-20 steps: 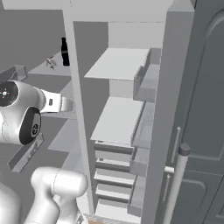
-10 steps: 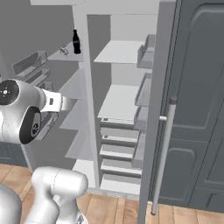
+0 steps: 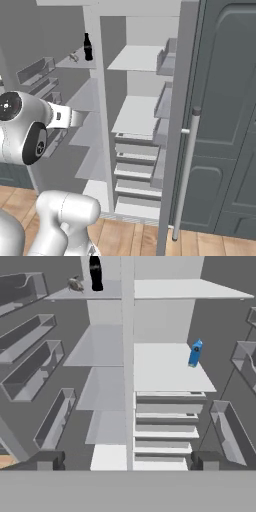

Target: There's a fish in the fridge that needs to be moved to the freezer for freezing. Pick up the fish from the fridge, place it on any shelf in the freezer, and close the fridge and freezer doors when done.

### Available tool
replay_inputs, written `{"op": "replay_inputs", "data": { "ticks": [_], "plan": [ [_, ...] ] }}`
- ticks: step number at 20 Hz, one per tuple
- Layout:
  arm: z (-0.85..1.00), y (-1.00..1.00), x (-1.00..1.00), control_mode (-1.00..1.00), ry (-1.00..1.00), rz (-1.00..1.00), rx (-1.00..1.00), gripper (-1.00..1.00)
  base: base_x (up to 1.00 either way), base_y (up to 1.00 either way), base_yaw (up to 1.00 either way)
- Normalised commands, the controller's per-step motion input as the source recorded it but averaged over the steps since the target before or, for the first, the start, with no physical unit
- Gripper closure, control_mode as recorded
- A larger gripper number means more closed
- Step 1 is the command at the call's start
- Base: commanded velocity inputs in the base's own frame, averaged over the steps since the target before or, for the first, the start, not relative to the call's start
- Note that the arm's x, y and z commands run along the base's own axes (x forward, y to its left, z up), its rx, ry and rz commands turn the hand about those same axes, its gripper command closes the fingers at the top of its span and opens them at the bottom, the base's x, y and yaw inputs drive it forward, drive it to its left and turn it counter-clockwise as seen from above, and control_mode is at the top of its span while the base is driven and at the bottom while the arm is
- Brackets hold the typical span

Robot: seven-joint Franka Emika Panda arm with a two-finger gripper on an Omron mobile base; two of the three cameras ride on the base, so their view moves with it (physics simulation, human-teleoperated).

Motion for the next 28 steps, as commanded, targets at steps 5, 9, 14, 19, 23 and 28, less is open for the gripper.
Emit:
{"op": "replay_inputs", "data": {
  "ticks": [5,9,14,19,23,28],
  "plan": [
    [0.00,0.00,0.00,1.00,0.00,0.00,0.00,-1.00,0.24,0.00,0.00],
    [0.00,0.00,0.00,1.00,0.00,0.00,0.00,-1.00,0.18,0.00,0.00],
    [0.00,0.00,-0.12,-1.00,-0.01,0.00,0.00,-1.00,-0.08,0.00,0.00],
    [0.00,-0.30,-0.82,-1.00,-0.16,0.00,0.00,-1.00,0.00,0.00,0.00],
    [0.00,-0.85,-0.83,-1.00,-0.21,-0.07,0.00,-1.00,0.00,0.00,0.00],
    [-0.26,-1.00,-0.30,-1.00,-0.26,-0.03,0.00,-1.00,0.00,0.00,0.00]
  ]
}}
